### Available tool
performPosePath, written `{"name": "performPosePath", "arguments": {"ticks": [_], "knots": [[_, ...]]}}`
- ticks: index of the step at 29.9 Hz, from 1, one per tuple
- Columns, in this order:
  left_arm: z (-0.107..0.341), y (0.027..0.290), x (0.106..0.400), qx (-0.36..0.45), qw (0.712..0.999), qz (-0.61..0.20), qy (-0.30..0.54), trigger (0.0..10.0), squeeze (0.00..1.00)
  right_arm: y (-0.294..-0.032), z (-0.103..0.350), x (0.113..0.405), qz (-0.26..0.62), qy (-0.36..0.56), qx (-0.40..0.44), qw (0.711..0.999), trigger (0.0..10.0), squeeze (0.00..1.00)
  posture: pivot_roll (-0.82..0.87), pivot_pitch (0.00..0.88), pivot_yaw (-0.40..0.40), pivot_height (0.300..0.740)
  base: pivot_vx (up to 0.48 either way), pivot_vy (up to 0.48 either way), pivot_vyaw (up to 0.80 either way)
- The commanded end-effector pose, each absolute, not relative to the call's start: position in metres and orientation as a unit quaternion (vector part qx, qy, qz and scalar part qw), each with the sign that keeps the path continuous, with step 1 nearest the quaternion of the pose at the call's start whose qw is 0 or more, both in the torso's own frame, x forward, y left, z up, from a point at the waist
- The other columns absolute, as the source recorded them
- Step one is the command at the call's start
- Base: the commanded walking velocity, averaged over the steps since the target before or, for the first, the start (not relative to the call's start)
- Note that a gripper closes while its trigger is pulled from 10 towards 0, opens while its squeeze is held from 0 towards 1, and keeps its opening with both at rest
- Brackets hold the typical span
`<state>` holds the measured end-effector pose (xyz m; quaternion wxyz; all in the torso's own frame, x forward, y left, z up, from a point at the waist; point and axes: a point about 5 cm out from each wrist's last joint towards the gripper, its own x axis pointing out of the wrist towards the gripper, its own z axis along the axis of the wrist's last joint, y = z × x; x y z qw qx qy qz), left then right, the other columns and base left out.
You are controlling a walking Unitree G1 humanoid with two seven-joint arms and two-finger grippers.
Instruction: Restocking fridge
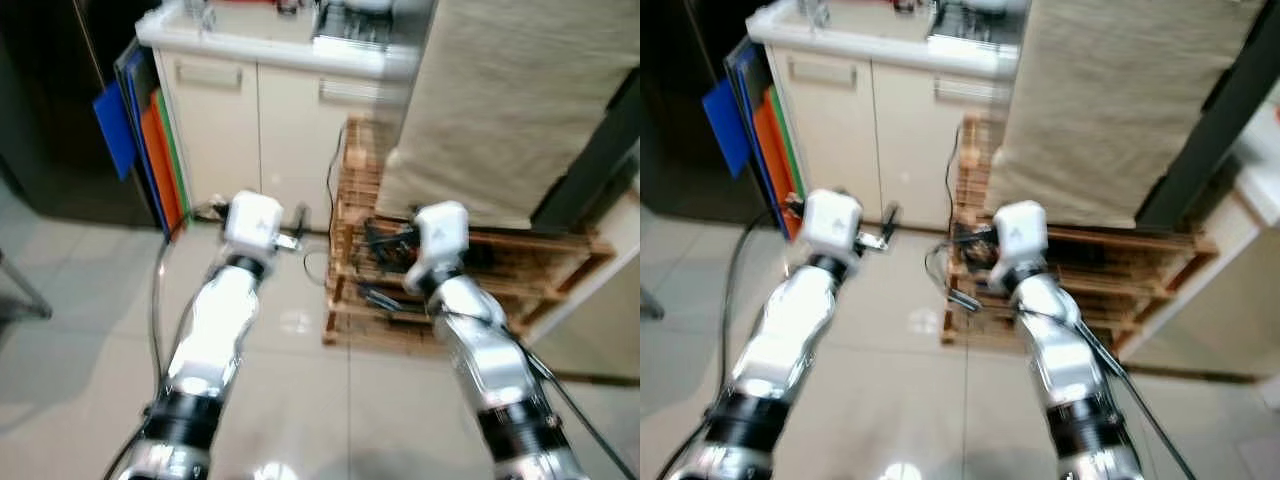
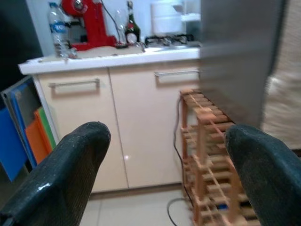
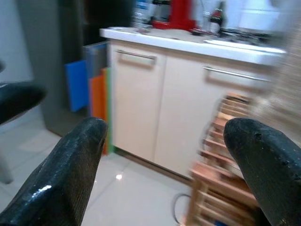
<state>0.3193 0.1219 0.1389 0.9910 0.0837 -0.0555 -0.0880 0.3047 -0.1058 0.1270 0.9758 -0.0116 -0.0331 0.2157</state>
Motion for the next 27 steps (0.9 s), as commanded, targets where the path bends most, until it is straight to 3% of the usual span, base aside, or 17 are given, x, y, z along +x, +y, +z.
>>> {"name": "performPosePath", "arguments": {"ticks": [1,8,14,18,27], "knots": [[0.142,0.105,0.319,0.078,0.988,-0.118,-0.063,10.0,0.0,-0.131,0.122,0.303,0.179,-0.018,-0.018,0.984,10.0,0.0,0.01,0.0,-0.054,0.74,0.409,0.247,0.0],[0.143,0.105,0.32,0.072,0.987,-0.127,-0.065,10.0,0.0,-0.153,0.115,0.305,0.109,-0.001,0.002,0.994,10.0,0.0,0.0,0.0,-0.04,0.74,0.41,0.249,-0.12],[0.146,0.102,0.318,0.016,0.986,-0.15,-0.069,10.0,0.0,-0.162,0.114,0.31,0.079,0.0,0.007,0.997,10.0,0.0,0.0,0.0,-0.037,0.74,0.0,0.459,-0.55],[0.146,0.104,0.319,0.048,0.985,-0.152,-0.073,10.0,0.0,-0.17,0.117,0.313,0.063,-0.005,0.008,0.998,10.0,0.0,0.0,0.0,-0.039,0.74,0.0,0.475,-0.56],[0.147,0.1,0.317,0.049,0.98,-0.177,-0.081,10.0,0.0,-0.174,0.116,0.314,0.037,-0.013,0.022,0.999,10.0,0.0,0.01,0.0,-0.036,0.74,0.316,0.355,-0.58]]}}
